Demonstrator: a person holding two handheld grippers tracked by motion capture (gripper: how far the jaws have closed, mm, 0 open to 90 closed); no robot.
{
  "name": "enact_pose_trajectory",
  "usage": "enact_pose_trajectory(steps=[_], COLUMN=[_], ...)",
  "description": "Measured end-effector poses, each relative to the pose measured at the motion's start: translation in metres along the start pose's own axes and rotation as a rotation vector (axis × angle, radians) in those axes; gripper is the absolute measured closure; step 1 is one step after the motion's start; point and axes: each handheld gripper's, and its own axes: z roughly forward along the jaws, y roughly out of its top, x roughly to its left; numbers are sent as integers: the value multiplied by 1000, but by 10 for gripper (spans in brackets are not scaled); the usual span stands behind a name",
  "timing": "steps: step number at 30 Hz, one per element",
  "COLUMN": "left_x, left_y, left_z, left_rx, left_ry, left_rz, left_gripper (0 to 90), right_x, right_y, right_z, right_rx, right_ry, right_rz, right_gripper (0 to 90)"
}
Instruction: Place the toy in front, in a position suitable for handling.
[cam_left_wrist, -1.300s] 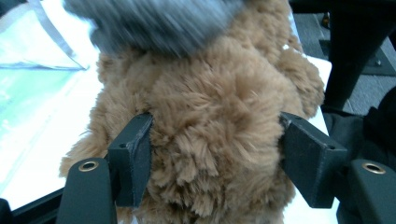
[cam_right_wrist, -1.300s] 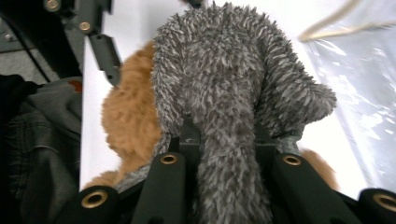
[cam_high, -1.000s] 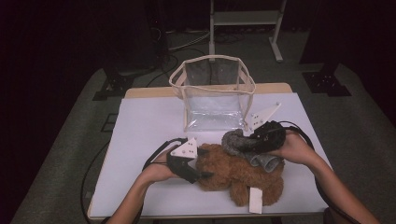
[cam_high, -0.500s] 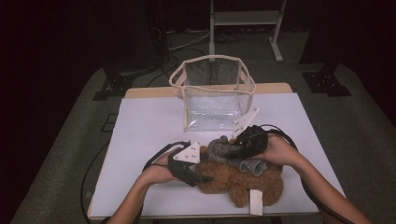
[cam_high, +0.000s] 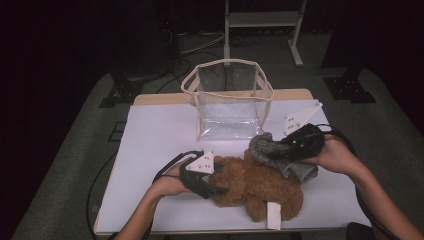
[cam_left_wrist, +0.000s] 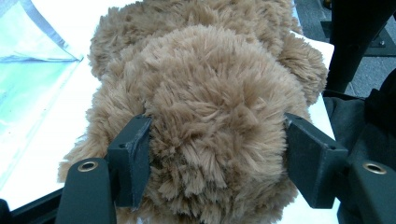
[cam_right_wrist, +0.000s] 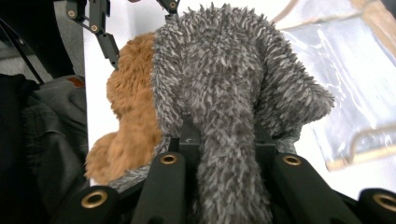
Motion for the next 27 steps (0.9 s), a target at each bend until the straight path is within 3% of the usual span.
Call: enact_pose_trajectory(steps=[2,5,8,12,15,19,27], left_x=[0,1,0,0,0,0,0], left_y=[0,1,1,0,0,0,0], left_z=[0,1,1,0,0,0,1], left_rx=[1,-2,1,0,0,0,-1], left_ry=[-1,0,4,3,5,5,5], left_rz=[-1,-4,-2,0,2,3,1], left_gripper=[310,302,297,292,286,280,279], right_x=[0,2,6,11,12,13,13], right_y=[-6,-11,-7,2,6,6,5], right_z=[-1,12,29,39,39,34,29], right_rx=[-2,1,6,27,31,25,29], right_ry=[6,37,75,83,91,105,116], right_rz=[13,19,4,-23,-26,-26,-27], right_gripper=[728,726,716,664,560,487,435])
